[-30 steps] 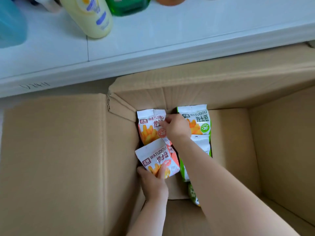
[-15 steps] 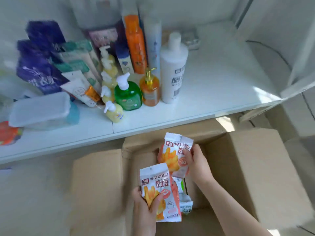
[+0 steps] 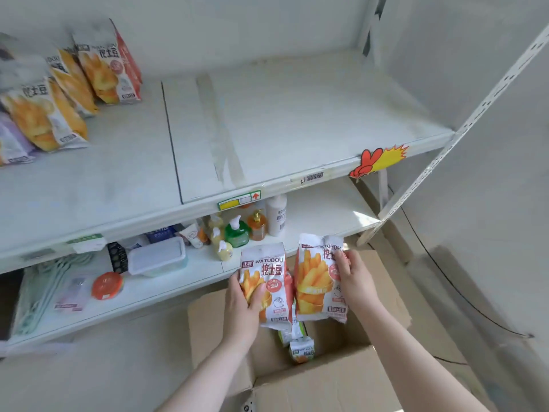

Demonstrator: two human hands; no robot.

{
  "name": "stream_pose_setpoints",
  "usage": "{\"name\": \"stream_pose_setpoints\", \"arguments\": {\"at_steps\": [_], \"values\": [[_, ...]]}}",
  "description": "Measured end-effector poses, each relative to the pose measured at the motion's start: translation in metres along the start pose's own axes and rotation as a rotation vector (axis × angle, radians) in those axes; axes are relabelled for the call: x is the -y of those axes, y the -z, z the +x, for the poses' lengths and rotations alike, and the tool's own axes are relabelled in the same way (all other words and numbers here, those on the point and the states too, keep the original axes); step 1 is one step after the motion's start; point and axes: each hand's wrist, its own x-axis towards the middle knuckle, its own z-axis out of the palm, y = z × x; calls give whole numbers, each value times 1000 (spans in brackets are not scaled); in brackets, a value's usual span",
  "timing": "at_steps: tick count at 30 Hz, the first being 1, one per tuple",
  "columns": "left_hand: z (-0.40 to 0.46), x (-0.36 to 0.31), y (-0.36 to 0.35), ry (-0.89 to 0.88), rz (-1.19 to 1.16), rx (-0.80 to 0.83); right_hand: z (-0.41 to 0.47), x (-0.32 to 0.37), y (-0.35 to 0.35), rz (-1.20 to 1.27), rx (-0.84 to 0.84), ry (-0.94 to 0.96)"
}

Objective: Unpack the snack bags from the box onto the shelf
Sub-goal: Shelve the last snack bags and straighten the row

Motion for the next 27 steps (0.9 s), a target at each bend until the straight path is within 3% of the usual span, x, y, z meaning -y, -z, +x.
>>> {"name": "stream_pose_setpoints", "arguments": {"at_steps": [2,4,6,11,17,20,24,27], "values": [[-14,-19,13,11,-54,-14,-32,21,10,182,68,-19],[-32,-35,27,22,-118,3,-65,33,23,399,237,-48],[-54,-54,39,30,-191,63,-94,38,35,483,327,-47],[-113,-99,52,-73,-269,214,-142,54,59,534,241,-1],[-179,-133,63,-142,-292,348,-182,83,102,537,221,194],[-200,-142,80,-210,-247,281,-201,96,110,557,246,239],[-207,-146,106,-312,-260,-5,-221,107,113,646,271,239],[-209,-152,121,-387,-270,-83,-231,118,112,753,319,202]]}}
